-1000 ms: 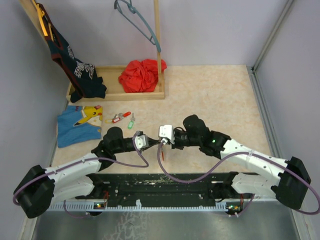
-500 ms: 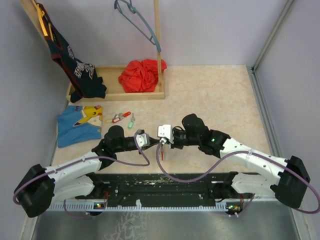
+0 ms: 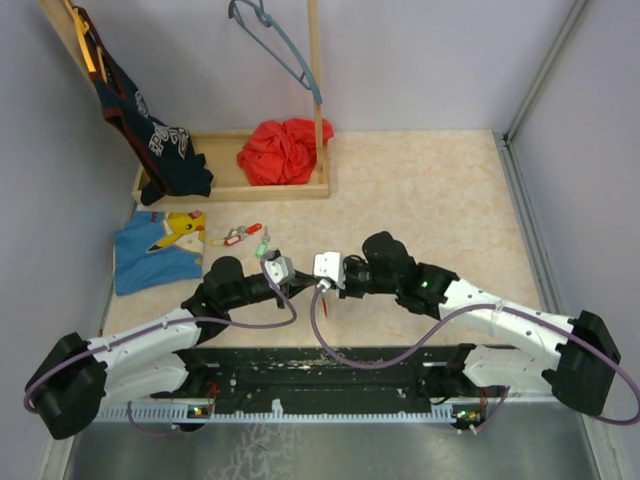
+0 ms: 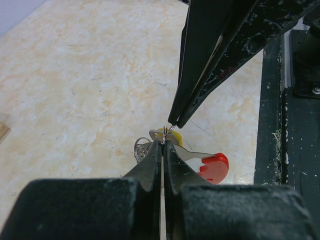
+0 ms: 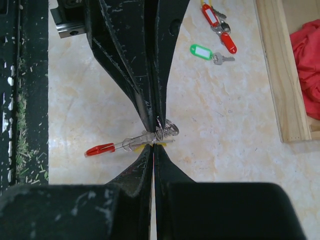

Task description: Put the keys on the keyring

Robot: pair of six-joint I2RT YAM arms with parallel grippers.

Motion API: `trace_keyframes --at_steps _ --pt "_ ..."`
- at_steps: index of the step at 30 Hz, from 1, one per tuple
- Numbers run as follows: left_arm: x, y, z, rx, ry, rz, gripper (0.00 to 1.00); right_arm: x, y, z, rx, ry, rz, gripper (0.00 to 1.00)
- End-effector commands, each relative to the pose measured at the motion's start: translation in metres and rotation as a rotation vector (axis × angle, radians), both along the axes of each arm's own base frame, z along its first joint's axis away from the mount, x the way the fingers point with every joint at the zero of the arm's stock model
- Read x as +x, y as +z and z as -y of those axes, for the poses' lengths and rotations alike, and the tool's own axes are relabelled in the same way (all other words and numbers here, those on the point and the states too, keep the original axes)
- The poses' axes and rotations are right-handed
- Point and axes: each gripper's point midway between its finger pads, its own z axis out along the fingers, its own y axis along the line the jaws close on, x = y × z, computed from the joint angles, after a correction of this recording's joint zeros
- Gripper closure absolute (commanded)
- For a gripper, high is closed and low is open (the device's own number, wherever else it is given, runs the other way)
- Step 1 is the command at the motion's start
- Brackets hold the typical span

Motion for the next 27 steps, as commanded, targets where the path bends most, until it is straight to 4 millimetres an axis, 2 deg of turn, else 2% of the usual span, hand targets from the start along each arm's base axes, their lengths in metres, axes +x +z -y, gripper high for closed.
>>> trace_keyframes --at_steps 1,5,9,17,27 --pt "0.001 0.026 -0.003 -0.128 0.035 0.047 1.0 0.0 0.008 -0.003 0.055 -0.017 0.037 1.0" --pt "0.0 0.03 -0.008 -0.169 0.055 0.068 1.0 0.001 0.007 -0.002 0.083 -0.038 0.032 1.0" --pt "-0.001 0.034 -0.008 -0.202 0.056 0.08 1.0 0.001 0.013 -0.002 0.14 -0.055 0.042 0.88" --pt "-0.001 0.038 -0.009 -0.259 0.065 0.08 1.0 0.004 0.021 -0.004 0.239 -0.084 0.061 0.73" --pt "-0.002 0.04 -0.009 -0.293 0.064 0.066 1.0 0.011 0.028 -0.011 0.35 -0.12 0.079 0.65"
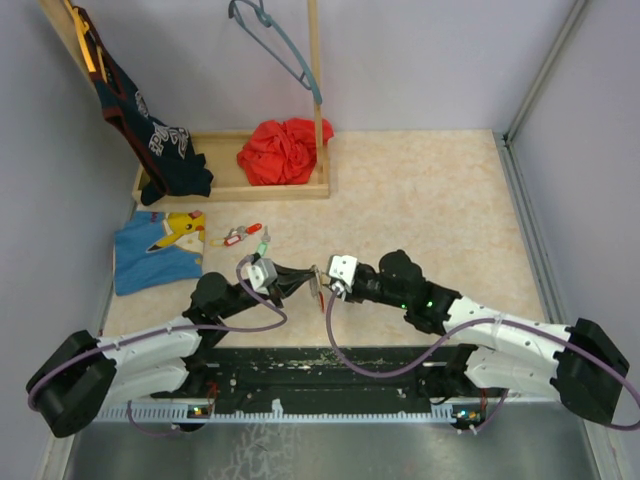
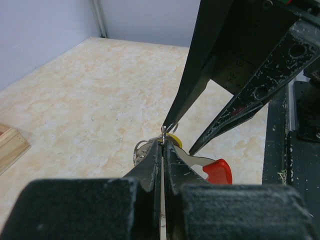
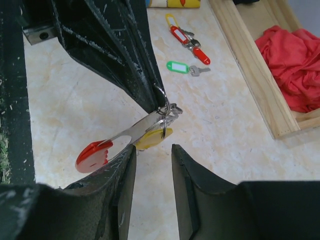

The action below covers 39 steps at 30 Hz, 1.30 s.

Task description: Put the keys on the keyring

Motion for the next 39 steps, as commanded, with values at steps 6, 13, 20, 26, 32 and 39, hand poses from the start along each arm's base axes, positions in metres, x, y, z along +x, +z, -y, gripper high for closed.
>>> trace_keyframes --at_steps 6,13,20,26,32,39 --pt "-0.002 0.018 0.002 -0.086 -0.012 0.027 1.0 0.003 0.037 -0.02 0.187 0.013 0.047 0.63" --pt "-0.004 0.024 0.001 -0.118 -0.019 0.034 1.0 0.004 0.034 -0.025 0.207 0.012 0.033 0.63" --pt "-0.006 0.022 0.002 -0.121 -0.029 0.028 1.0 0.008 0.036 -0.023 0.22 -0.004 0.049 0.67" --pt "-0.007 0.022 0.003 -0.129 -0.036 0.027 1.0 0.006 0.039 -0.028 0.232 0.018 0.041 0.67" --pt "-0.007 0.024 0.004 -0.15 -0.044 0.025 1.0 0.005 0.038 -0.031 0.249 0.019 0.015 0.67" --pt "-0.006 0.025 0.002 -0.167 -0.033 0.027 1.0 0.014 0.036 -0.025 0.267 -0.056 0.001 0.71"
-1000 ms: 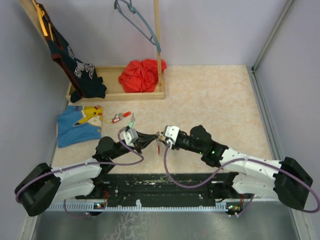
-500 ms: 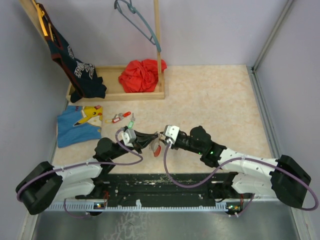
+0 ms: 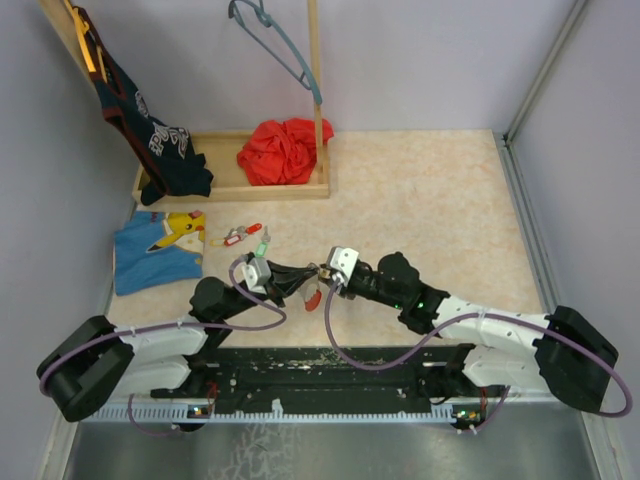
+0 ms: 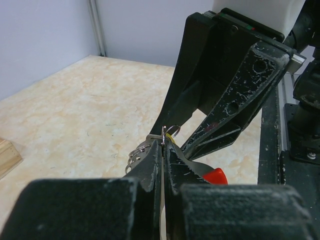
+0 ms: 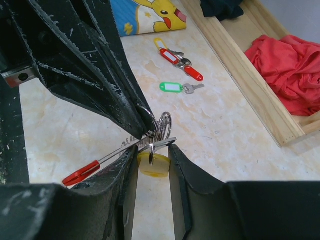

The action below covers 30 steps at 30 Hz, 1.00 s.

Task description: Put the keys on the keyring

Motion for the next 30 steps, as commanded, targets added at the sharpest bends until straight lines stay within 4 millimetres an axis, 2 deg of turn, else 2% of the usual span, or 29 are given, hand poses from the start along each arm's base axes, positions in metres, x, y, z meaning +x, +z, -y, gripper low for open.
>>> trace_keyframes --at_steps 1,6,11,15,18,23,30 --pt "-0.005 0.014 -0.002 -0.058 -0.01 0.031 1.0 0.002 0.029 -0.006 0.115 -0.016 0.032 0.72" --pt "-0.004 0.013 -0.003 -0.06 -0.001 0.028 1.0 0.003 0.032 -0.005 0.131 -0.026 0.035 0.76" --pt "-0.004 0.013 -0.004 -0.064 0.001 0.024 1.0 0.001 0.03 -0.005 0.117 -0.011 0.036 0.85" --pt "-0.003 0.011 -0.006 -0.063 0.015 0.019 1.0 -0.003 0.028 -0.003 0.073 0.009 0.045 1.0" --pt "-0.003 0.008 -0.007 -0.054 0.017 0.012 1.0 -0.005 0.026 -0.001 0.017 0.028 0.057 1.0" --pt "-0.004 0.005 -0.008 -0.048 0.017 0.006 0.95 -0.005 0.03 0.001 -0.042 0.045 0.08 1.0" --pt "-0.003 -0.004 -0.009 -0.015 0.026 -0.012 0.82 -0.005 0.037 0.001 -0.101 0.067 0.105 1.0"
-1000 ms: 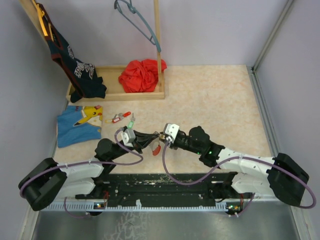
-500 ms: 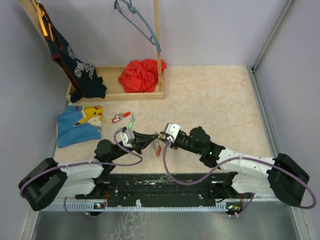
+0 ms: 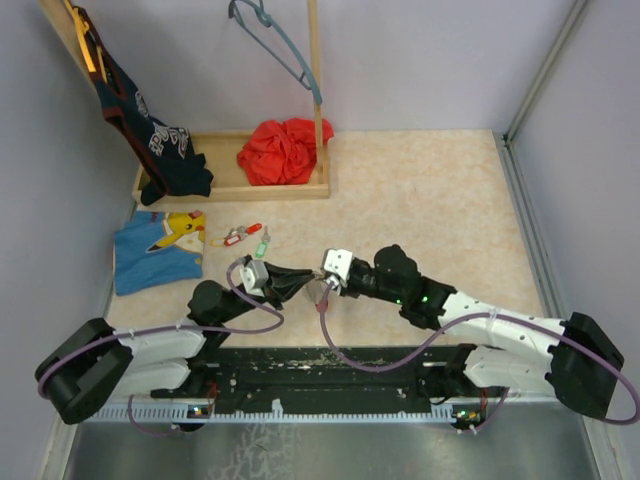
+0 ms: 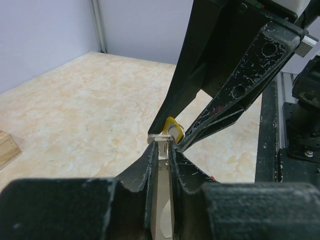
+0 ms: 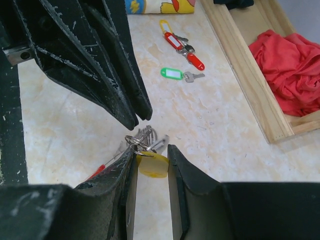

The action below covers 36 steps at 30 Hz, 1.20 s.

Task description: Put the keys on the keyring

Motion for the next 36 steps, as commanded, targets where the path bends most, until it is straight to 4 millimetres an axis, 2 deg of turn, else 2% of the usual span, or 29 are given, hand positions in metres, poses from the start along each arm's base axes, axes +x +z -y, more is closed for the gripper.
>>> trace_keyframes --at_steps 1,5,14,20,23,36 --pt "-0.001 0.0 -0.003 0.001 0.011 0.005 0.81 -0.002 0.032 -0.007 0.007 0.043 0.067 1.0" --pt "-0.002 -0.007 -0.003 0.03 0.007 -0.009 0.83 -0.001 0.03 -0.01 -0.016 0.057 0.066 1.0" --pt "-0.008 -0.016 -0.001 0.111 -0.035 -0.025 0.63 0.003 0.036 -0.011 -0.053 0.061 0.088 1.0" --pt "-0.015 -0.018 0.006 0.165 -0.098 -0.049 0.57 0.003 0.037 -0.012 -0.062 0.07 0.09 1.0" --pt "-0.014 -0.017 0.008 0.172 -0.099 -0.056 0.56 0.002 0.037 -0.013 -0.064 0.076 0.087 1.0" --pt "-0.001 -0.014 0.017 0.194 -0.088 -0.075 0.73 0.0 0.04 -0.014 -0.064 0.092 0.083 1.0"
